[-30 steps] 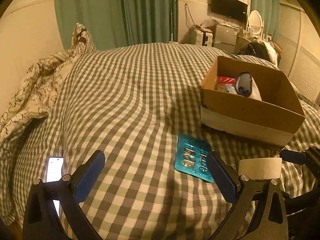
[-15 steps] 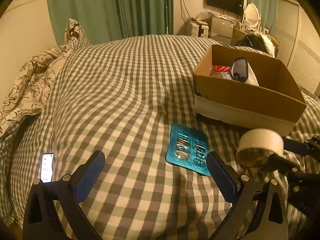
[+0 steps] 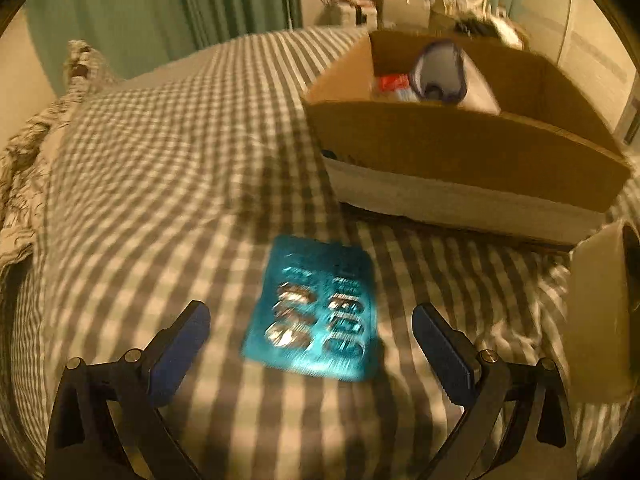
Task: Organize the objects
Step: 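Reach the right tool to the white tape roll and grasp its rim, then grasp the teal blister pack with the left tool while the right tool carries the tape roll to the box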
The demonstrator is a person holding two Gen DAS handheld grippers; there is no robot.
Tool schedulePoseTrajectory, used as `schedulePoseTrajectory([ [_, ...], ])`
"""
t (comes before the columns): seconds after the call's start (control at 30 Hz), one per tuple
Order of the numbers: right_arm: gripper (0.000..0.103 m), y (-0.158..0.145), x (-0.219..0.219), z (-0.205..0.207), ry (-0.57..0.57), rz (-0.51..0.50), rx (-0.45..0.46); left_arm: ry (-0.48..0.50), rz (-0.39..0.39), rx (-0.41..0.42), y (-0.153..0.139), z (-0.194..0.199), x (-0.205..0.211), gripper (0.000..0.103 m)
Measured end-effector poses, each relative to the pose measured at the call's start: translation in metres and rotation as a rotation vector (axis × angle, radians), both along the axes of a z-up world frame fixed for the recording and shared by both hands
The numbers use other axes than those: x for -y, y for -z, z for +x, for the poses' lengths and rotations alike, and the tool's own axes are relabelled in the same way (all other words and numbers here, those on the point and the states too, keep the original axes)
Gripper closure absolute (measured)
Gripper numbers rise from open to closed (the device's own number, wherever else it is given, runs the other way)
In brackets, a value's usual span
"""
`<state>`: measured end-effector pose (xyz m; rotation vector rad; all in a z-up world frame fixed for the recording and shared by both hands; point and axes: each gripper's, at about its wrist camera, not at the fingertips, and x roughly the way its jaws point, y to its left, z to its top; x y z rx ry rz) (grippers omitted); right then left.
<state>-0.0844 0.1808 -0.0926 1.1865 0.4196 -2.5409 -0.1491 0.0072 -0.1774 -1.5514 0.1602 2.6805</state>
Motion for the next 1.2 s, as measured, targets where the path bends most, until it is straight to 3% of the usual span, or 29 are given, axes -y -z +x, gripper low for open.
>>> schedulePoseTrajectory([
  [0.2,0.098,-0.001,-0.013,0.004,0.018,-0.009,0.000,0.010,0.009,0.110,0.031,-0.025,-0.009,0.001],
  [0.27,0.098,-0.004,-0.016,0.006,0.025,-0.002,-0.013,0.025,0.021,0.121,0.033,-0.026,-0.011,0.012],
  [0.33,0.098,-0.008,-0.017,0.008,0.029,-0.014,-0.021,0.046,0.038,0.123,0.033,-0.023,-0.012,0.033],
  [0.7,0.098,-0.033,-0.041,0.008,0.052,-0.067,-0.070,0.057,0.174,0.008,-0.009,0.023,0.002,0.033],
  [0.83,0.098,-0.059,-0.045,0.001,0.037,-0.055,-0.131,0.007,0.134,-0.071,-0.039,0.029,0.009,0.033],
  [1.0,0.098,-0.106,-0.040,-0.025,0.009,-0.041,-0.234,0.010,0.149,-0.172,-0.103,0.024,0.009,0.033],
  [1.2,0.098,-0.156,-0.033,-0.075,-0.007,-0.051,-0.306,0.055,0.177,-0.276,-0.175,-0.019,-0.018,0.033],
])
